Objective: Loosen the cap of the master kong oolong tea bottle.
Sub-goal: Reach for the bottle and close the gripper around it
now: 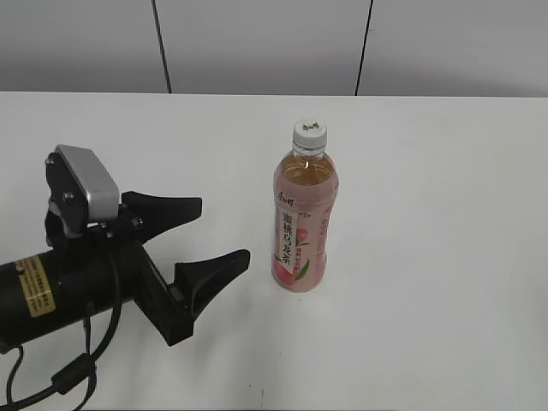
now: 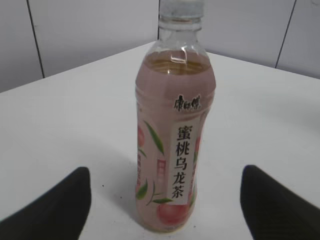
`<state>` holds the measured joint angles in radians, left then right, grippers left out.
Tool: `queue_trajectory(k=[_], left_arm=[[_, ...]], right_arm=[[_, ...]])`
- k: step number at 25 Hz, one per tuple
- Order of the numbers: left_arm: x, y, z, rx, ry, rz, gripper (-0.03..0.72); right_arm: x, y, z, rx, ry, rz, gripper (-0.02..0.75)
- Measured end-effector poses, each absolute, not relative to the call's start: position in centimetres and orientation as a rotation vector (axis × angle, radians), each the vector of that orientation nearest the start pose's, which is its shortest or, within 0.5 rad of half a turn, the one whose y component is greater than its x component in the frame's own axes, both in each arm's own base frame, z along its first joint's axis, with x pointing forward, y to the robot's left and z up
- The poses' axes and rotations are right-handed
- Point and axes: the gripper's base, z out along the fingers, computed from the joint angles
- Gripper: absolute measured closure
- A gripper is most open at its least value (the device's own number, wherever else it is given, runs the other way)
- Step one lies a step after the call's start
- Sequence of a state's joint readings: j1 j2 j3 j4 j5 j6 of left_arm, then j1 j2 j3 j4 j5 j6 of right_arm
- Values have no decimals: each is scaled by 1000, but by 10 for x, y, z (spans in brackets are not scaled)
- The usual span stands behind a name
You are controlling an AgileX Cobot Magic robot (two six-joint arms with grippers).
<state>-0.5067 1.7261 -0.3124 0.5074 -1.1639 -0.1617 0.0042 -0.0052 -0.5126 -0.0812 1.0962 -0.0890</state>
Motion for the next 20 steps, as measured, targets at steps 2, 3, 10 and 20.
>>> queue_trajectory(k=[2,3,10,20], left_arm=[[194,-155,129,817,1661,-751,103],[195,-155,124,818,1680,-754,98],[205,-165,110,867,1692,-788,93],[224,-177,123,850,1608,-813,93]], right_arm=[[-9,-7,278,-90,2061,-150,160],[-9,-7,278,-90,2061,-150,160],[-9,-7,278,-90,2061,-150,160],[-9,-7,278,-90,2061,-150,160]])
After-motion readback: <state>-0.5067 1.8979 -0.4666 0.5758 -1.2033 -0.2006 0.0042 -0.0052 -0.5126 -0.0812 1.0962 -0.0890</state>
